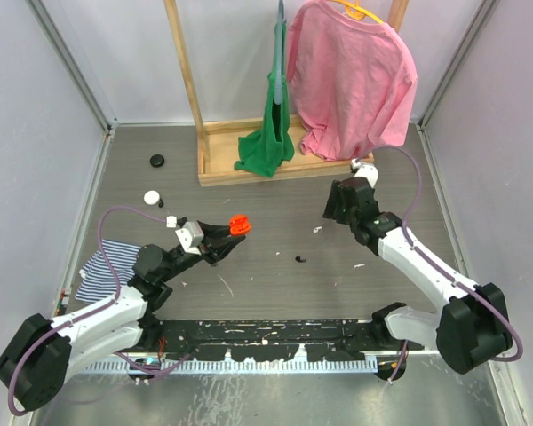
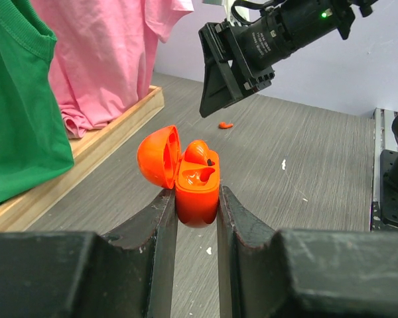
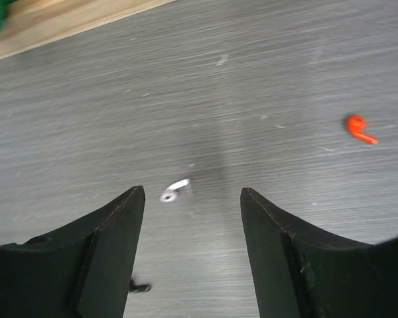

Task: Insert the wireless bluetooth earbuds into the charging case
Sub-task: Adjust the earbud at the center of the board.

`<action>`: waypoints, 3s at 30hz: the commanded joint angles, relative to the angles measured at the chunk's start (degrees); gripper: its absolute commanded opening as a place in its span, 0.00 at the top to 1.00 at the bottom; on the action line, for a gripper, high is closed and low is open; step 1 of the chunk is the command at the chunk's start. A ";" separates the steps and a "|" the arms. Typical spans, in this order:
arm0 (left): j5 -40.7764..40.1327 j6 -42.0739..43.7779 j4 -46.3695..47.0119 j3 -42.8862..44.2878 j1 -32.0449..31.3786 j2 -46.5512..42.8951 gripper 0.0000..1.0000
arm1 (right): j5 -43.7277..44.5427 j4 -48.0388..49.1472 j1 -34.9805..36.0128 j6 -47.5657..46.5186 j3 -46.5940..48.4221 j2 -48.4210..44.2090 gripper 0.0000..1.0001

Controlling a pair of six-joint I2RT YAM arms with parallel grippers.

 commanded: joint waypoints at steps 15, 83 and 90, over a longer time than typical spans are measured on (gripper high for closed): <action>1.58 -0.04 2.27 1.47 -0.16 1.46 1.00 | -8.25 5.67 -24.30 -0.49 0.18 10.25 0.34; 5.01 -1.17 1.22 2.99 -0.22 2.54 1.00 | -19.04 2.29 -29.26 -5.49 0.93 23.87 0.86; 5.01 -1.13 0.99 2.99 -0.27 2.23 1.00 | -24.84 2.11 -26.46 -3.93 -0.77 20.99 0.91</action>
